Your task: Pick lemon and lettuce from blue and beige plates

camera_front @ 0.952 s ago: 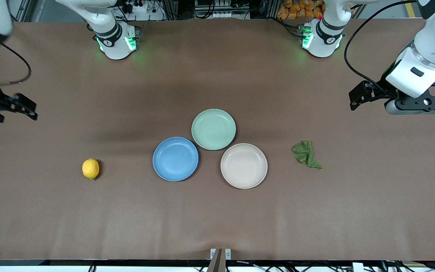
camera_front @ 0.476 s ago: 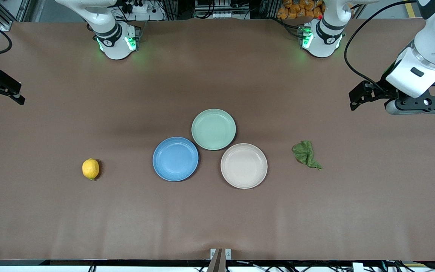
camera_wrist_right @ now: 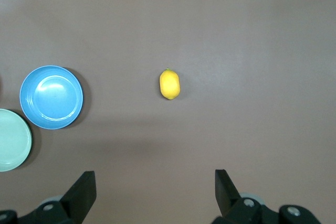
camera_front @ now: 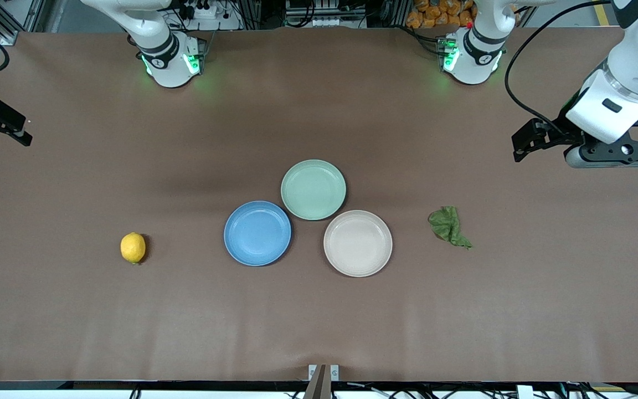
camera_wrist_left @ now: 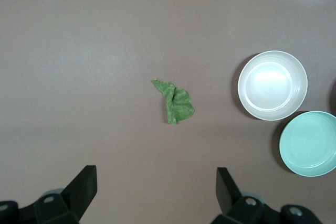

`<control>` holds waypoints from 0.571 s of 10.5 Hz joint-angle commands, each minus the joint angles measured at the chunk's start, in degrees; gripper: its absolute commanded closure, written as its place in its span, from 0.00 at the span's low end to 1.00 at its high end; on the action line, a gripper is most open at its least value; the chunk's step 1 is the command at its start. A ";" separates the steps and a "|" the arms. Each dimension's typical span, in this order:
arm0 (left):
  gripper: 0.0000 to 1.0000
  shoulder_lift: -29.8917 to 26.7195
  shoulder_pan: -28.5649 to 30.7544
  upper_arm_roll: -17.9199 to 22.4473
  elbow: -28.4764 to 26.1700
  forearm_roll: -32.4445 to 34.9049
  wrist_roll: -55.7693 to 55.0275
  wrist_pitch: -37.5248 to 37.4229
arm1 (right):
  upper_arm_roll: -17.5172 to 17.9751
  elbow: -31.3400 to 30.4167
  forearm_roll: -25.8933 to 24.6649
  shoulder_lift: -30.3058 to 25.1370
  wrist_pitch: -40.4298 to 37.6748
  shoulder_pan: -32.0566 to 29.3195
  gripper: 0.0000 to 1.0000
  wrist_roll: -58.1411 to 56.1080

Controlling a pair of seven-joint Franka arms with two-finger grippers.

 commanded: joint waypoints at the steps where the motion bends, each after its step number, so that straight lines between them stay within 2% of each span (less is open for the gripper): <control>1: 0.00 0.31 -0.14 -0.02 -0.05 -0.51 1.50 -0.45 | -0.08 1.64 0.90 0.57 -1.33 -0.05 0.00 1.62; 6: 0.00 0.93 0.12 0.06 0.04 -0.42 1.50 -0.45 | -0.08 1.72 0.46 0.48 -4.41 -0.05 0.00 1.44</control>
